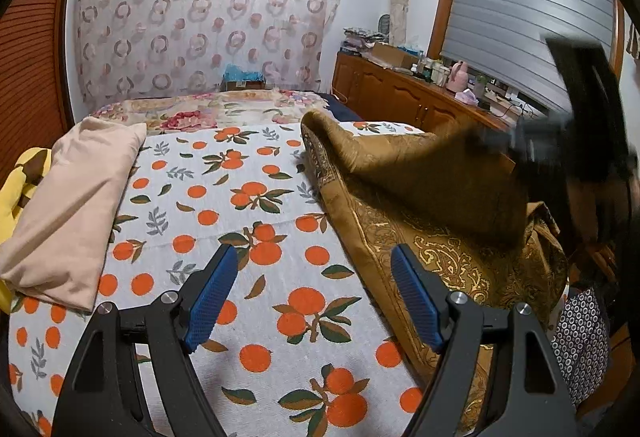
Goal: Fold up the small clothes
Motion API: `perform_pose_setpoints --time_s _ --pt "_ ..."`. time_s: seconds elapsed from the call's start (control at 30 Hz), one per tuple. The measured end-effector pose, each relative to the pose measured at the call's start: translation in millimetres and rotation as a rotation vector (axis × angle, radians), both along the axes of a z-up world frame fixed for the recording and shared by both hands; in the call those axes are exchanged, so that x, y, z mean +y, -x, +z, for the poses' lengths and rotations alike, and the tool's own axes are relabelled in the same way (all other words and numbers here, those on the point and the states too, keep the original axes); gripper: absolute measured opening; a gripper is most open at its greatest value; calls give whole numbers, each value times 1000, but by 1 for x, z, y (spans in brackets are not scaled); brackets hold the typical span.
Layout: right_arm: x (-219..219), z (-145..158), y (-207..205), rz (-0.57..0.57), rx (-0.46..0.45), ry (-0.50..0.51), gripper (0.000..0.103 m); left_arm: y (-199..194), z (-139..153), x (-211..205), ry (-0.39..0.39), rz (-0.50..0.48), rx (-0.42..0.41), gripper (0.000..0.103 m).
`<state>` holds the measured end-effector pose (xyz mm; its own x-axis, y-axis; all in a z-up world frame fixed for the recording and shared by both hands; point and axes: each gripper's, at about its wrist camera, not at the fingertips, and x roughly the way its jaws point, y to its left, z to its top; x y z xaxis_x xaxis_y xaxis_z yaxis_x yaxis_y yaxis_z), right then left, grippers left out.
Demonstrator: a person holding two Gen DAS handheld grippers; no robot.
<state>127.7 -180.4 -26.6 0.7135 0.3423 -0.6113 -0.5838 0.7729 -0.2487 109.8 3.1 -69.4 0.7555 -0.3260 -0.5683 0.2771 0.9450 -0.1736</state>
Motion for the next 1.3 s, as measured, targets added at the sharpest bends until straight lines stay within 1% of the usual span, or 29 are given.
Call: perform_pose_setpoints --time_s 0.07,0.13,0.17,0.23,0.3,0.37,0.4,0.43,0.47,0.5,0.63,0.7,0.83,0.93,1.0,1.07,1.17,1.27,1.3 --pt "-20 21 -24 -82 -53 3 4 0 -1 -4 -3 -4 1 79" --pt "-37 35 -51 -166 -76 -16 4 2 0 -6 -6 -9 -3 79" --pt "-44 39 -65 -205 -87 -10 4 2 0 -8 -9 -11 -6 79" --pt "-56 36 -93 -287 -101 18 5 2 1 -9 -12 -10 -7 79" --pt "-64 24 -121 -365 -67 29 5 2 1 -9 -11 -12 -4 79" --pt "-72 10 -144 -435 -28 26 13 2 -1 -9 -14 -10 3 79" --pt "-75 5 -150 -447 -3 7 27 2 -1 -9 -15 -10 6 79" --pt "-77 2 -153 -449 10 -20 44 1 -2 -9 -17 -9 11 79" --pt "-81 0 -151 -445 15 -58 51 1 -2 -9 -18 -9 12 79" --pt "-82 -2 -149 -442 16 -79 58 2 -2 -9 -18 -9 13 79" --pt "-89 -10 -123 -396 34 -110 58 2 -2 -10 -17 -10 11 79" --pt "-89 -19 -94 -355 38 -120 58 3 -1 -12 -16 -14 8 79" --pt "-101 -39 -36 -319 49 -146 58 1 -1 -18 -21 -24 10 79" --pt "-114 -54 3 -318 63 -163 58 0 -3 -25 -26 -43 21 79" --pt "-127 -59 22 -316 79 -170 58 1 -6 -33 -39 -69 31 79" --pt "-134 -68 39 -325 94 -184 58 2 -8 -41 -49 -84 39 79" --pt "-141 -71 55 -329 112 -191 57 2 -13 -49 -54 -108 58 79" --pt "-142 -71 73 -336 119 -172 47 2 -16 -56 -59 -125 73 79" --pt "-142 -71 71 -332 123 -173 38 2 -16 -58 -63 -131 76 79"
